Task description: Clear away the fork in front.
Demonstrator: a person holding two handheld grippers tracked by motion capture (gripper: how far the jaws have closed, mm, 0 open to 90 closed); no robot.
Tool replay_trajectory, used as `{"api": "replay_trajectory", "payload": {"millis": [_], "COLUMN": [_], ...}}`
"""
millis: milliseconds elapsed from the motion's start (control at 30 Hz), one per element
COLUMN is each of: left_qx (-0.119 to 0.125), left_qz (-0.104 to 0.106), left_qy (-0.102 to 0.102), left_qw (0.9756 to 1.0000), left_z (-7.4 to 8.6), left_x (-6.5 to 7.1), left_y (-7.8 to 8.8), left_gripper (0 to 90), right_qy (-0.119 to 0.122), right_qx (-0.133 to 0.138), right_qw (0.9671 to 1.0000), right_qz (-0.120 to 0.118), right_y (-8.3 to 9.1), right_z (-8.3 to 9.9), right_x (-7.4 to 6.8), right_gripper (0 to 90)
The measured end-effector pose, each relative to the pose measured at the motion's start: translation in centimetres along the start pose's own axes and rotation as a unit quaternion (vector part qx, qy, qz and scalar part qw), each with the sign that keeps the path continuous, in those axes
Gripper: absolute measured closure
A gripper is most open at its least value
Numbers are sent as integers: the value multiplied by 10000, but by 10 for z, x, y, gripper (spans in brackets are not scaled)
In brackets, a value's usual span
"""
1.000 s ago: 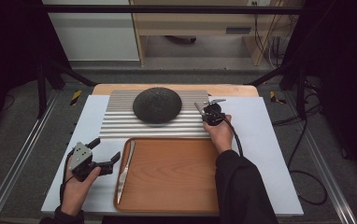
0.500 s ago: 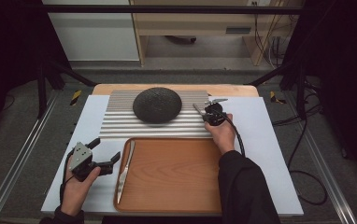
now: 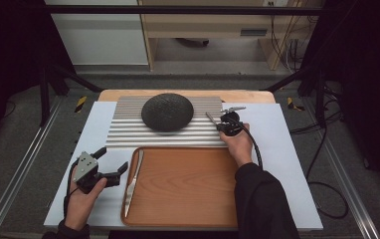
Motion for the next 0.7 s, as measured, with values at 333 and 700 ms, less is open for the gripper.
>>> {"api": "replay_trajectory", "payload": {"millis": [333, 700], "left_qx": [28, 127], "left_qz": [57, 492], "left_qy": [-1, -205], "left_qw": [10000, 9985], "left_z": [-2, -32], "left_x": [3, 27], "left_y": [-1, -18], "left_gripper": [55, 60], "right_qy": [3, 147], "right_qx": [183, 588], "right_qw": [9998, 9977], "right_qz": [-114, -310], "right_y": [10, 46], "right_z": [-2, 2], "right_x": [-5, -17], "right_gripper": [854, 854]}}
Point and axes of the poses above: each handheld gripper's, and its own axes: y roughly backward along the jaws, z roughly out of its underside, x roughly to its right, the point moved 5 cm from there along -y, roughly forward along the jaws, and after that the axes turned 4 degrees about z, right-handed, at the moved point
